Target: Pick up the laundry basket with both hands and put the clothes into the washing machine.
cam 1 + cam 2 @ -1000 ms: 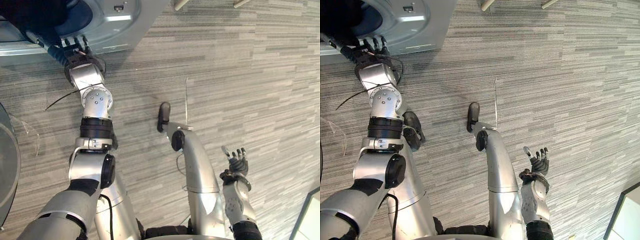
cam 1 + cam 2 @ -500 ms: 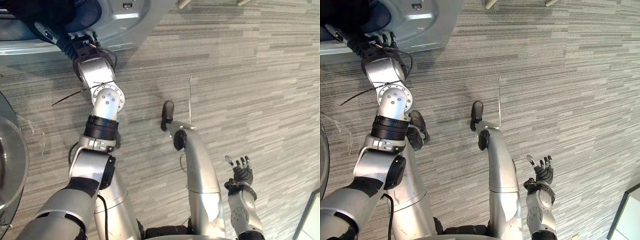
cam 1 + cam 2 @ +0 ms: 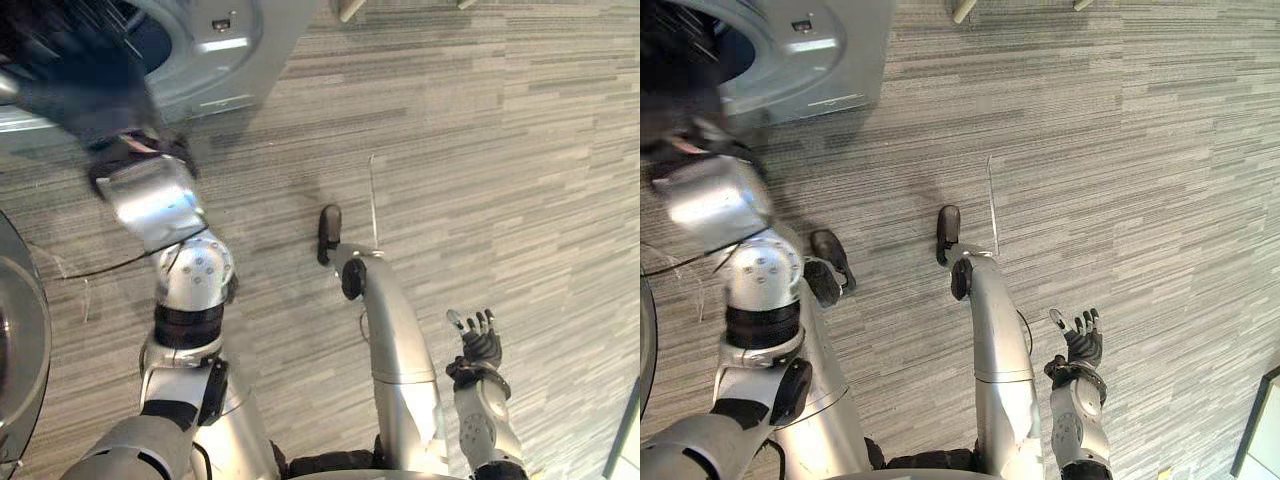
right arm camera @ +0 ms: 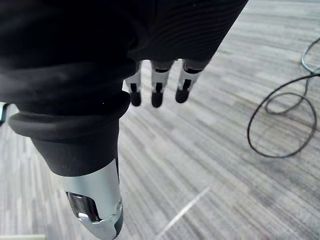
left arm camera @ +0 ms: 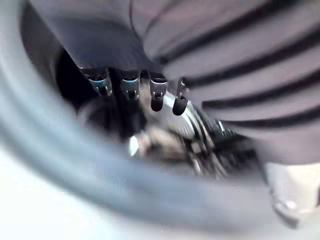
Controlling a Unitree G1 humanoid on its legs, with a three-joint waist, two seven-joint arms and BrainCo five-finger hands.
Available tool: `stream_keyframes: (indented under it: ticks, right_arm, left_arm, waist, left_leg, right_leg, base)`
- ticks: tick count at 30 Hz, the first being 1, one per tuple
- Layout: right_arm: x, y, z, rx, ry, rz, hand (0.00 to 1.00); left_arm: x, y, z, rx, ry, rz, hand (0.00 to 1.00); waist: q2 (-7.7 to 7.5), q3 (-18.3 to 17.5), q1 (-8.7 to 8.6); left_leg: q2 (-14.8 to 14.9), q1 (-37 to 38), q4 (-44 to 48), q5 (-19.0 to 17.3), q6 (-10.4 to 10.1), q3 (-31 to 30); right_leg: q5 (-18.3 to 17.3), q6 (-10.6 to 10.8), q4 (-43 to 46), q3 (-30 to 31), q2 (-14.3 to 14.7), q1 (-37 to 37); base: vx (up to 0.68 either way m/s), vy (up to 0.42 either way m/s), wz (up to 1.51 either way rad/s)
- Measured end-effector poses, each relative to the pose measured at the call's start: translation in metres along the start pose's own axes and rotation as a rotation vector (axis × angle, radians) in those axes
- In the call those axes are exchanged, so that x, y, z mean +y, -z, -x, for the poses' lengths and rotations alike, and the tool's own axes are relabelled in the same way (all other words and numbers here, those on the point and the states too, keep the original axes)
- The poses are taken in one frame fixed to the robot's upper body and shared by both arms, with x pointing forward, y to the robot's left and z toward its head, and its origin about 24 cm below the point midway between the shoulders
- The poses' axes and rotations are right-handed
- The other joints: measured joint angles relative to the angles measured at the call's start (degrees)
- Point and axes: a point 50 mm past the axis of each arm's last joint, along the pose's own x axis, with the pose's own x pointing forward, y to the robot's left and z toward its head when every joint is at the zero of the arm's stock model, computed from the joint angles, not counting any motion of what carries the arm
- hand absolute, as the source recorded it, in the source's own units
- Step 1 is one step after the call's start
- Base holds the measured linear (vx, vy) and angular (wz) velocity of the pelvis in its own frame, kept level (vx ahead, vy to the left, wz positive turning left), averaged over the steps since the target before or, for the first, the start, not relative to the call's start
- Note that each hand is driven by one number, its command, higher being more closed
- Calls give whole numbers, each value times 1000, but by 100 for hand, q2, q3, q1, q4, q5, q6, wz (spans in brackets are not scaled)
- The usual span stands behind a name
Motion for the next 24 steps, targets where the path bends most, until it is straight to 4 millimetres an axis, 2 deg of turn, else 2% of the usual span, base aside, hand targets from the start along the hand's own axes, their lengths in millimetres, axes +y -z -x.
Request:
stream_keyframes:
  ticks: [2, 4, 8, 15, 19, 20, 21, 22, 23, 24]
  right_arm:
    - [1, -1, 0, -3, -5, -5, 0]
    - [1, -1, 0, -4, -5, -5, 0]
    - [5, -4, -1, -18, -17, -11, 0]
    - [9, -6, -1, -30, -28, -16, 0]
    - [7, -6, -1, -31, -20, -19, 0]
    - [6, -6, -1, -30, -8, -27, 0]
    - [5, -6, -1, -30, -2, -29, 0]
    - [4, -6, -1, -30, 8, -32, 0]
    - [3, -6, -1, -31, 14, -33, 0]
    - [0, -5, -2, -28, 28, -25, 0]
  left_arm:
    - [5, -8, -2, -35, -18, -52, 0]
    - [11, -18, 8, -93, -41, -95, 0]
    - [2, -22, 11, -136, 3, -136, 0]
    - [13, -25, 11, -158, -49, -244, 0]
    - [45, -21, 12, -100, -156, -370, 0]
    - [67, -21, 20, -52, -236, -448, 0]
    - [77, -21, 24, -26, -273, -484, 0]
    - [100, -20, 36, 38, -364, -559, 0]
    - [113, -21, 45, 76, -413, -599, 0]
    - [134, -24, 64, 152, -509, -668, 0]
  waist:
    - [-4, -2, -7]
    - [-9, -6, 2]
    - [-20, -13, 35]
    - [-20, -13, 51]
    - [-19, -13, 108]
    - [-19, -13, 133]
    - [-19, -13, 147]
    - [-19, -13, 172]
    - [-18, -13, 176]
    - [-18, -13, 187]
  left_leg:
    - [21, 123, -96, -6, -17, 74]
    - [55, 163, -209, 11, -45, 54]
    - [51, 223, -261, 28, -59, 51]
    - [69, 309, -236, 35, -89, 73]
    - [65, 471, -280, -9, -95, 118]
    - [63, 564, -319, -22, -121, 136]
    - [59, 622, -347, -21, -124, 150]
    - [44, 783, -425, -18, -133, 206]
    - [33, 880, -480, -15, -138, 251]
    - [-11, 1117, -607, -1, -158, 327]
  right_leg:
    - [-30, 44, -55, 37, 11, 64]
    - [-28, 47, -206, 4, 29, 136]
    - [-32, 41, -198, -2, 65, 166]
    - [-77, -4, -87, 19, 69, 191]
    - [-118, 0, -89, 40, 70, 286]
    - [-133, -24, -99, 47, 67, 364]
    - [-139, -31, -105, 50, 60, 401]
    - [-164, -36, -115, 67, 29, 514]
    - [-179, -33, -127, 81, -14, 583]
    - [-200, -10, -167, 121, -28, 752]
  base:
    - [-30, -20, -2]
    - [-16, -8, -6]
    - [28, 7, 2]
    - [33, 13, 0]
    - [-5, -3, 1]
    - [-14, -14, 7]
    - [-14, -24, 13]
    - [-7, -22, 14]
    - [-10, -36, 21]
    - [-8, -54, 21]
